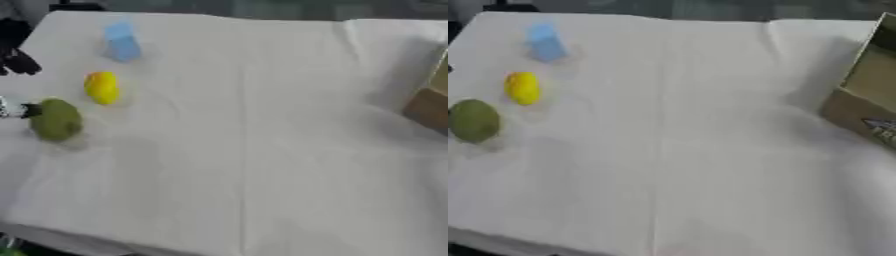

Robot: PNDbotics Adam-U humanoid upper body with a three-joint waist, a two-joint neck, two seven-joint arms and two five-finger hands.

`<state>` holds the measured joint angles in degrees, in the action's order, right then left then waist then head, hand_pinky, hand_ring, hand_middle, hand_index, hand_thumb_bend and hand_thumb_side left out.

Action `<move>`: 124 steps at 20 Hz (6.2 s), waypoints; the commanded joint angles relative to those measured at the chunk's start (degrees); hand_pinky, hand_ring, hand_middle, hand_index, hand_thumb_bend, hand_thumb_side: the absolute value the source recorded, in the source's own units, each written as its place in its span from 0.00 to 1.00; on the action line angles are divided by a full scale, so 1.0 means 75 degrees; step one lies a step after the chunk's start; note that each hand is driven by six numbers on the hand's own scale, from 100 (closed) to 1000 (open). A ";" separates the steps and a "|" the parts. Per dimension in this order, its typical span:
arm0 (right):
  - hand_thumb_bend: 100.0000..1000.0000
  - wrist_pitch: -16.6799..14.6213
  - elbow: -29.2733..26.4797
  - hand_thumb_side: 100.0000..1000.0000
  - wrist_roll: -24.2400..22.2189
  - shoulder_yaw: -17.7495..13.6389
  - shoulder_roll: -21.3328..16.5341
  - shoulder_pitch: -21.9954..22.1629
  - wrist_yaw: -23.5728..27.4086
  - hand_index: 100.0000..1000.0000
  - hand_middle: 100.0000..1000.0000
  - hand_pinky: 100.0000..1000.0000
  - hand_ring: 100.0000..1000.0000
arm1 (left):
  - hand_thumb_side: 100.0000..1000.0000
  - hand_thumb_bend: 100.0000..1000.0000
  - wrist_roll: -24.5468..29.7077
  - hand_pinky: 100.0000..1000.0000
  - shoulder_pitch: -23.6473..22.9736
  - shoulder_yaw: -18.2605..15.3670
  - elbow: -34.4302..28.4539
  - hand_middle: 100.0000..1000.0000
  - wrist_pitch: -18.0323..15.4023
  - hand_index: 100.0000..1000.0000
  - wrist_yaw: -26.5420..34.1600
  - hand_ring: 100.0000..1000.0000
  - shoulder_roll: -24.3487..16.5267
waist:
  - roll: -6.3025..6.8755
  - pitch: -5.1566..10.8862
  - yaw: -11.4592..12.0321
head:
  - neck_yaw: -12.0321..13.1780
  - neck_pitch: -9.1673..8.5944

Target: Pick up the objects with one hand, pass them to the other hand, and then place them into the box on the other side of the table.

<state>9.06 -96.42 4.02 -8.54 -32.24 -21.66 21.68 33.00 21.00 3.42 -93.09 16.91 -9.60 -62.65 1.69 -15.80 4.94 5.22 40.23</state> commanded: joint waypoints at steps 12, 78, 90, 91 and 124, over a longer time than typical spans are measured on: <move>0.00 -0.0007 -0.0078 0.53 -0.0074 0.0009 -0.0257 -0.0126 -0.0051 0.88 0.85 0.96 0.68 | 0.00 0.51 0.0104 0.87 0.0645 0.0522 0.0877 0.74 0.0020 0.80 -0.1127 0.85 -0.0057 | 0.0100 0.0012 -0.0053 | 0.0193 0.0007; 0.00 -0.0008 -0.0120 0.54 -0.0139 0.0086 -0.0248 -0.0314 -0.0011 0.88 0.86 0.96 0.68 | 0.05 0.00 -0.2952 0.63 0.1357 0.0544 -0.1916 0.41 0.0660 0.39 -0.0023 0.51 0.1277 | 0.0085 0.0068 -0.0037 | 0.0101 0.0132; 0.00 0.0036 -0.0770 0.44 -0.1140 0.1372 -0.1205 -0.1573 -0.0538 0.88 0.86 0.94 0.71 | 0.09 0.00 -0.3475 0.62 0.1381 0.0804 -0.2197 0.39 0.0756 0.38 0.0123 0.48 0.1584 | -0.0061 0.0208 -0.0074 | -0.0012 0.0227; 0.00 0.0081 -0.0821 0.45 -0.1248 0.1479 -0.1211 -0.1672 -0.0608 0.88 0.87 0.95 0.71 | 0.10 0.00 -0.3549 0.62 0.1366 0.0812 -0.2252 0.39 0.0738 0.38 0.0169 0.48 0.1594 | -0.0065 0.0216 -0.0078 | -0.0024 0.0230; 0.00 0.1353 -0.0420 0.60 -0.2804 0.2805 0.0471 -0.3235 -0.2152 0.93 0.94 1.00 0.79 | 0.15 0.00 -0.4035 0.60 0.1110 0.1350 -0.2867 0.37 -0.0397 0.38 0.0468 0.46 0.2289 | -0.0098 0.0328 -0.0163 | -0.0318 0.0284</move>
<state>19.21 -99.21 -16.60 12.63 -28.32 -44.76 6.60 2.87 28.77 14.00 -113.62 14.23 -5.72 -44.71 1.61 -15.63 3.68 2.92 42.25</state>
